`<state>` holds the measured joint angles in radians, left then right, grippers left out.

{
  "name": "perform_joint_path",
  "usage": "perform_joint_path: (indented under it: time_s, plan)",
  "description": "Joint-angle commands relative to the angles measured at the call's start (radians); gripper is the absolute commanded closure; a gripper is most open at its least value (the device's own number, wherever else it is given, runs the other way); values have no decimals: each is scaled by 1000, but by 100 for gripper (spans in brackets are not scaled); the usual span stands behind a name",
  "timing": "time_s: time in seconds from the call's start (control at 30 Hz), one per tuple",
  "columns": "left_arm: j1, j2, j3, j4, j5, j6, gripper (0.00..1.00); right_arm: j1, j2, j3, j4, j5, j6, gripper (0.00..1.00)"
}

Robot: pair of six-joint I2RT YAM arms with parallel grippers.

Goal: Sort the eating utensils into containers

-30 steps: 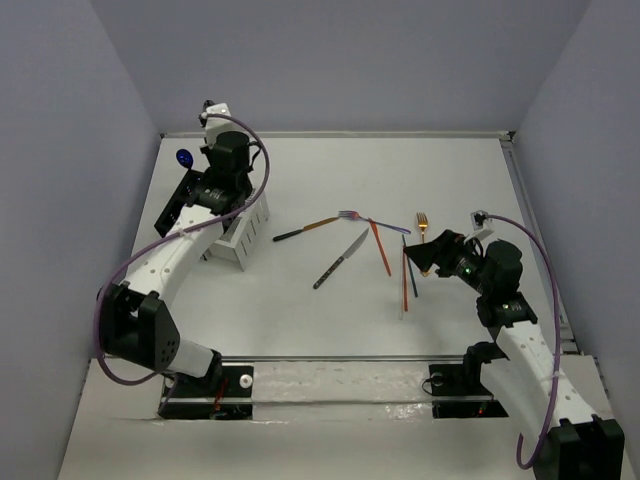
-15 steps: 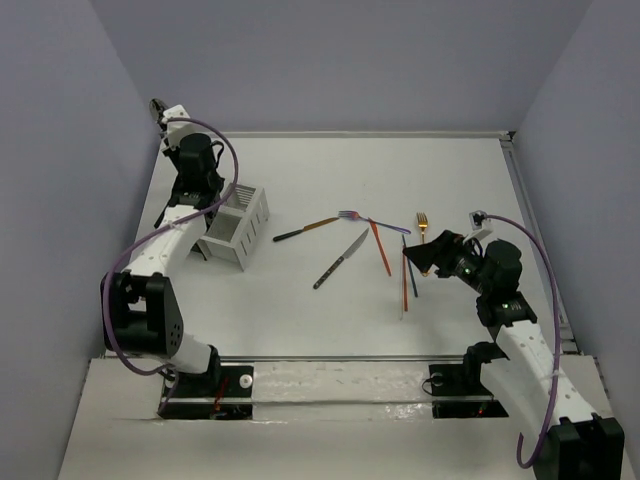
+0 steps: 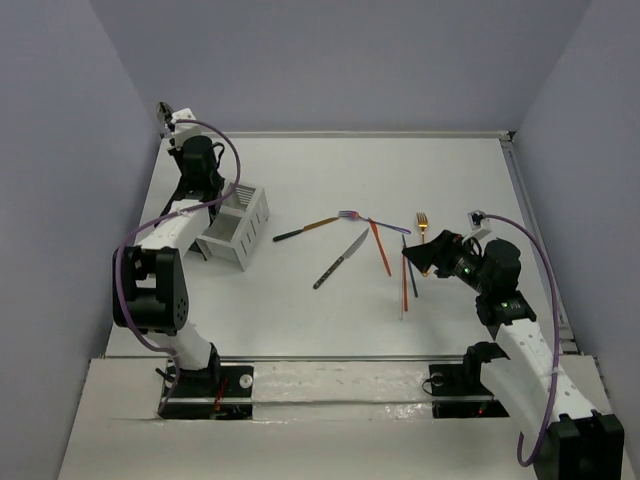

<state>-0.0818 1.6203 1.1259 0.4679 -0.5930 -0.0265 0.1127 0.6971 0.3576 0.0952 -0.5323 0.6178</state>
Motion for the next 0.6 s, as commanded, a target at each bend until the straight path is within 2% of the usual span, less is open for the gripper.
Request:
perform_joint_path:
  time_s: [0.0, 0.1, 0.57]
  plan:
    - [7, 1, -12, 135, 16, 20, 100, 8, -2, -6, 60, -12, -4, 11]
    - [7, 16, -17, 153, 12, 66, 100, 8, -4, -5, 58, -9, -4, 11]
    - [7, 69, -69, 221, 2, 80, 100, 8, -5, -5, 57, -8, -7, 11]
